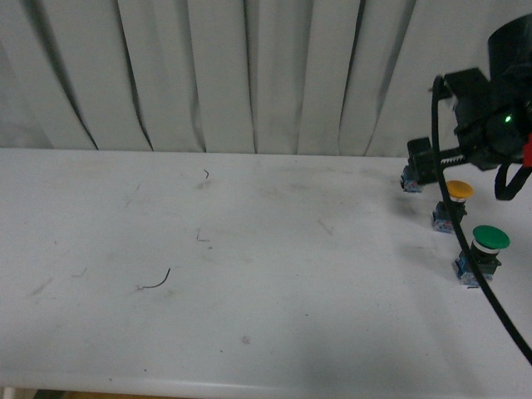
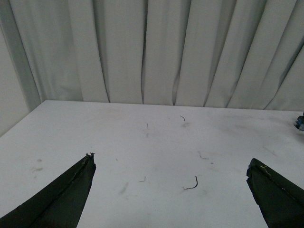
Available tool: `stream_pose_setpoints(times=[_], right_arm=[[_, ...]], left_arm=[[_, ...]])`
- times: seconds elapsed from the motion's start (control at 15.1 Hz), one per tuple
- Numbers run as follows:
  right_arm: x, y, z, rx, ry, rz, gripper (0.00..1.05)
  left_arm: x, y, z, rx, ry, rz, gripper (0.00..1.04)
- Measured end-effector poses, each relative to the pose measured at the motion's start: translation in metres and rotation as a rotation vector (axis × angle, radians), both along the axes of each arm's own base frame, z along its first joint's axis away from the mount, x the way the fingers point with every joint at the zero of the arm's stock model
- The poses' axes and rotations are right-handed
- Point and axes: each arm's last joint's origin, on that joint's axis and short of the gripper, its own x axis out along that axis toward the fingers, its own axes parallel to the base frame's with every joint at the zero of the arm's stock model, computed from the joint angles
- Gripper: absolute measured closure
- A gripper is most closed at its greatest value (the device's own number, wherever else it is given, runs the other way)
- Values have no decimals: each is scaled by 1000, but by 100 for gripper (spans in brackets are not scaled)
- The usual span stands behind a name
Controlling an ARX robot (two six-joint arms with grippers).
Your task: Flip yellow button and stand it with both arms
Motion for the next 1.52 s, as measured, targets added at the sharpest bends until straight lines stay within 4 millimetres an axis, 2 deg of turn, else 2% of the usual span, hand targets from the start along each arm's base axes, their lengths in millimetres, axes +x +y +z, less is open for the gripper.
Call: stream_pose_setpoints(times=[0.13, 0.2, 0.26, 0.33, 0.4, 0.46, 0.53, 0.66, 0.73, 0.86, 0.93, 0.99, 1.13, 1.26, 1.52], right_arm=[[-18, -7, 43, 64, -144, 28, 6], [-38, -14, 71, 110, -236, 51, 6], [-53, -18, 86, 138, -289, 64, 6], [-82, -25, 107, 193, -370, 83, 6], [-105, -27, 119, 227, -421, 101, 6], [-131, -28, 128, 213, -536, 74, 13], [-167, -28, 136, 198, -631, 39, 24], [-228, -26, 132, 199, -699, 42, 42], [-249, -26, 122, 199, -705, 42, 53], [-273, -26, 83, 200, -606, 30, 81], [-284, -26, 73, 200, -593, 29, 94], [-291, -26, 75, 199, -619, 31, 103], [-305, -26, 74, 203, -654, 34, 103], [-318, -26, 59, 203, -610, 29, 103], [-338, -26, 53, 203, -629, 31, 103]], left_arm=[[0, 0, 0, 0, 0, 0, 7], [0, 0, 0, 0, 0, 0, 7], [0, 0, 0, 0, 0, 0, 7], [0, 0, 0, 0, 0, 0, 7], [0, 0, 0, 0, 0, 0, 7], [0, 0, 0, 0, 0, 0, 7], [0, 0, 0, 0, 0, 0, 7], [0, 0, 0, 0, 0, 0, 7], [0, 0, 0, 0, 0, 0, 7], [0, 0, 0, 0, 0, 0, 7], [0, 0, 0, 0, 0, 0, 7], [0, 0, 0, 0, 0, 0, 7], [0, 0, 0, 0, 0, 0, 7], [0, 0, 0, 0, 0, 0, 7], [0, 0, 0, 0, 0, 0, 7]])
